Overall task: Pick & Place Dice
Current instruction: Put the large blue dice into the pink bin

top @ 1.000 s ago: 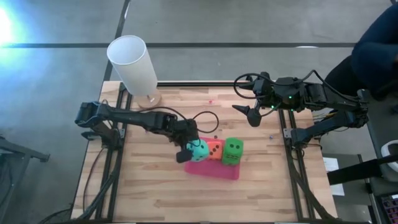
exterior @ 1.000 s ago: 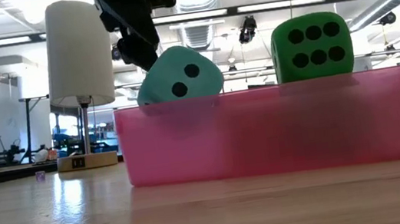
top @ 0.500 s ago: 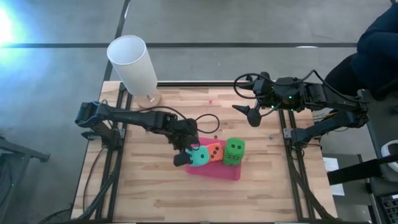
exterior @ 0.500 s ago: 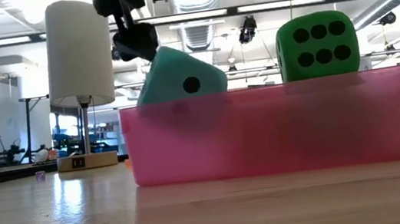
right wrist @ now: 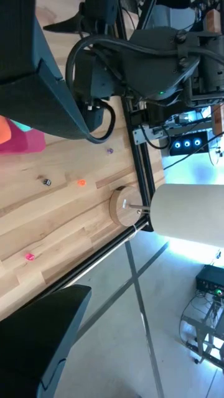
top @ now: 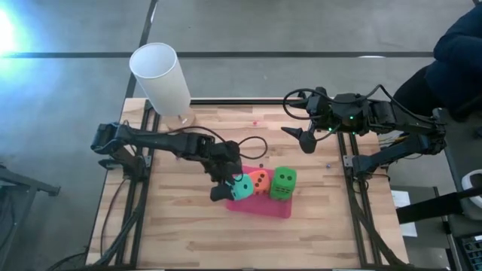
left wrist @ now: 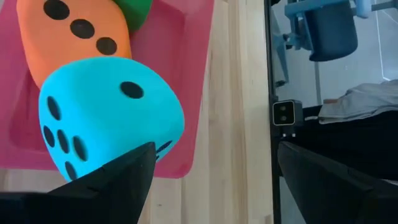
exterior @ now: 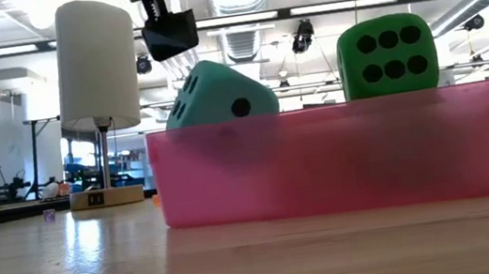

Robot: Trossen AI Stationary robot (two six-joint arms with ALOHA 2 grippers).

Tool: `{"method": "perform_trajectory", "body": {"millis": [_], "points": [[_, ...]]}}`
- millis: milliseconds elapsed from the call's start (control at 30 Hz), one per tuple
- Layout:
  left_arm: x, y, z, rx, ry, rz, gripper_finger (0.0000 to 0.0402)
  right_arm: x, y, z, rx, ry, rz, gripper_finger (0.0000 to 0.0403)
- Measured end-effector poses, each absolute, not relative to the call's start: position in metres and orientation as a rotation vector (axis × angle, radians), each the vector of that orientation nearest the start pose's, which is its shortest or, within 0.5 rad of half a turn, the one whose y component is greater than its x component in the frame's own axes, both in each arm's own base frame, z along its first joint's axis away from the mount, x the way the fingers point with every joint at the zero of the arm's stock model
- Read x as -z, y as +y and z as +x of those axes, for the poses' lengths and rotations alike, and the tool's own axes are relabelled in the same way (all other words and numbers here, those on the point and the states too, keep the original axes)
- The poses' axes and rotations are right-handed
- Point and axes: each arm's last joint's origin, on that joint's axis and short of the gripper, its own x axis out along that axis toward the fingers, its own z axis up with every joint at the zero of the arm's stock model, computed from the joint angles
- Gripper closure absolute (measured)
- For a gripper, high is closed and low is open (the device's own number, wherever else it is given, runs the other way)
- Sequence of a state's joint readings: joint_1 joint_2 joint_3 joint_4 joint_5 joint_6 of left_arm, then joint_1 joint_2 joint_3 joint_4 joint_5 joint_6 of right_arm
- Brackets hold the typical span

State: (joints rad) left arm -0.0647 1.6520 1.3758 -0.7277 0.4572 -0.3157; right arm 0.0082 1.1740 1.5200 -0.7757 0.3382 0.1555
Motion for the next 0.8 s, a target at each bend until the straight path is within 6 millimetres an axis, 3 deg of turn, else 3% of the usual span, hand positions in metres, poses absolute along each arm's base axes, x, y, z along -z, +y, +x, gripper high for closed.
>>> {"method": "perform_trajectory", "body": {"millis": [233, 400, 567, 800], "points": [[-0.276, -0.042, 0.340, 0.339, 1.089, -0.475, 0.0060, -0.447, -0.008, 0.215, 0.357, 0.399, 0.077, 0.0003], [-0.263, -0.042, 0.336, 0.327, 1.125, -0.478, 0.0060, -0.447, -0.008, 0.215, 0.356, 0.399, 0.076, 0.0003], [-0.252, -0.040, 0.336, 0.264, 1.116, -0.451, 0.0061, -0.447, -0.008, 0.215, 0.356, 0.399, 0.077, 0.0003], [-0.251, -0.036, 0.339, 0.158, 1.080, -0.388, 0.0060, -0.447, -0.008, 0.215, 0.356, 0.399, 0.077, 0.0003]]}}
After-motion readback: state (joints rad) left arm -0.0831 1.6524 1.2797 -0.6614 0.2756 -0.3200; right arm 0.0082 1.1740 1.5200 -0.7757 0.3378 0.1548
